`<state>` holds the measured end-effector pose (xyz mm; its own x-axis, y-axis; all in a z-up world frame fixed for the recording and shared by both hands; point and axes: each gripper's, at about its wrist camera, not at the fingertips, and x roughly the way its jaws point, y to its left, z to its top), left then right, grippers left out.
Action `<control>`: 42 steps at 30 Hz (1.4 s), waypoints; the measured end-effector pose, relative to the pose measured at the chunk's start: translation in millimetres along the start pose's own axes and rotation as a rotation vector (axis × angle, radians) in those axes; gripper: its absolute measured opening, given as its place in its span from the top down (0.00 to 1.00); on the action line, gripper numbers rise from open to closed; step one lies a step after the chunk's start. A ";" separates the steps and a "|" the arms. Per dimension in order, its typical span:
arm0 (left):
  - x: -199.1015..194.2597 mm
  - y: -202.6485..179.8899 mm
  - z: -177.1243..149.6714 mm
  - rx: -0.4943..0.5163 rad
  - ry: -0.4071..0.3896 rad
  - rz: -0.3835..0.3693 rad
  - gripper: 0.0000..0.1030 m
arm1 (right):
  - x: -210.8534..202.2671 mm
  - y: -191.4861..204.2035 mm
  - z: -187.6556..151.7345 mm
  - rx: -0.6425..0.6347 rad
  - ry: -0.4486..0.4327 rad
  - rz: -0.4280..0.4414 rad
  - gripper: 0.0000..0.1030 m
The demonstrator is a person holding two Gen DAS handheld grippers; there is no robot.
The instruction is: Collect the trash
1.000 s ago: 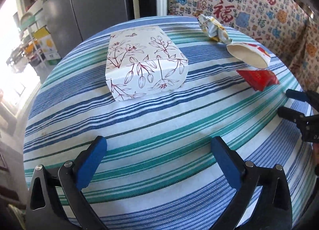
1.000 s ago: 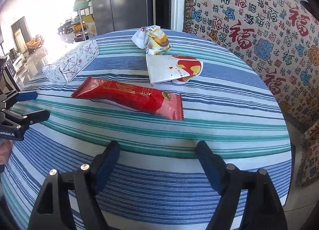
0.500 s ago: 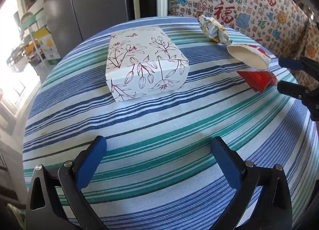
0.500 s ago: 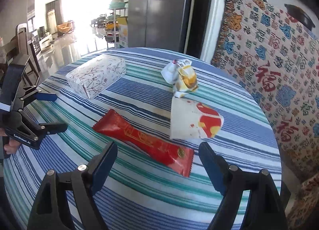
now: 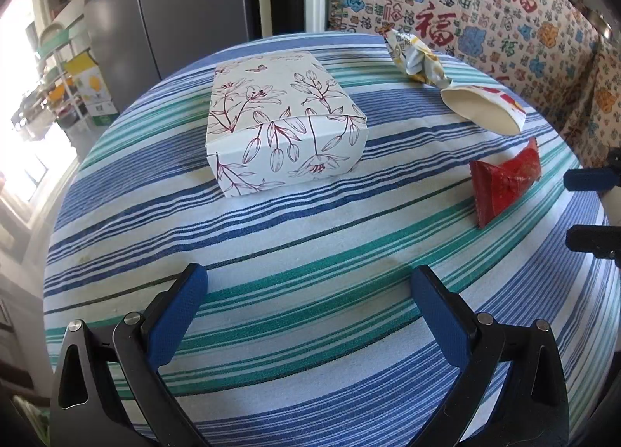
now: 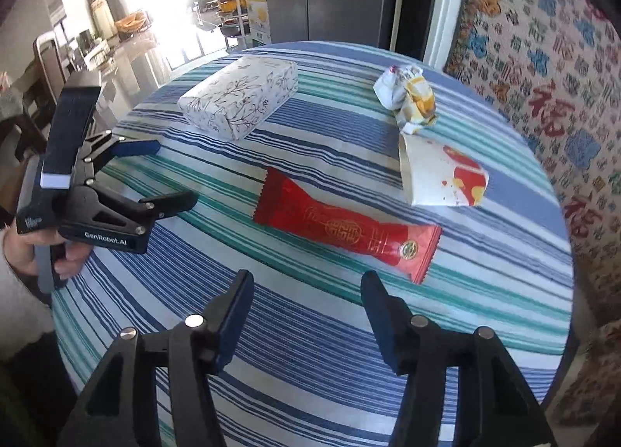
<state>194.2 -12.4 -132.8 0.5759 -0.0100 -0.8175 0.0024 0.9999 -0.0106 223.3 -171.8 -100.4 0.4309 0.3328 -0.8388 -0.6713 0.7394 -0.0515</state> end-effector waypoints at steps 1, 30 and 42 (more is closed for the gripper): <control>0.1 0.0 0.1 0.000 0.000 0.000 0.00 | 1.0 4.1 -0.5 -0.050 -0.013 -0.048 0.37; 0.8 0.3 0.4 -0.001 0.001 -0.002 0.00 | 1.1 -74.4 -59.9 0.819 -0.184 -0.138 0.45; 2.9 0.1 6.3 0.025 0.022 -0.012 0.00 | 31.0 -9.9 -42.6 0.555 -0.119 -0.306 0.11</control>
<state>201.0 -12.4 -131.5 0.5579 -0.0222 -0.8296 0.0301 0.9995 -0.0065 217.6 -193.8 -149.0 0.6385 0.0978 -0.7634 -0.1091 0.9934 0.0360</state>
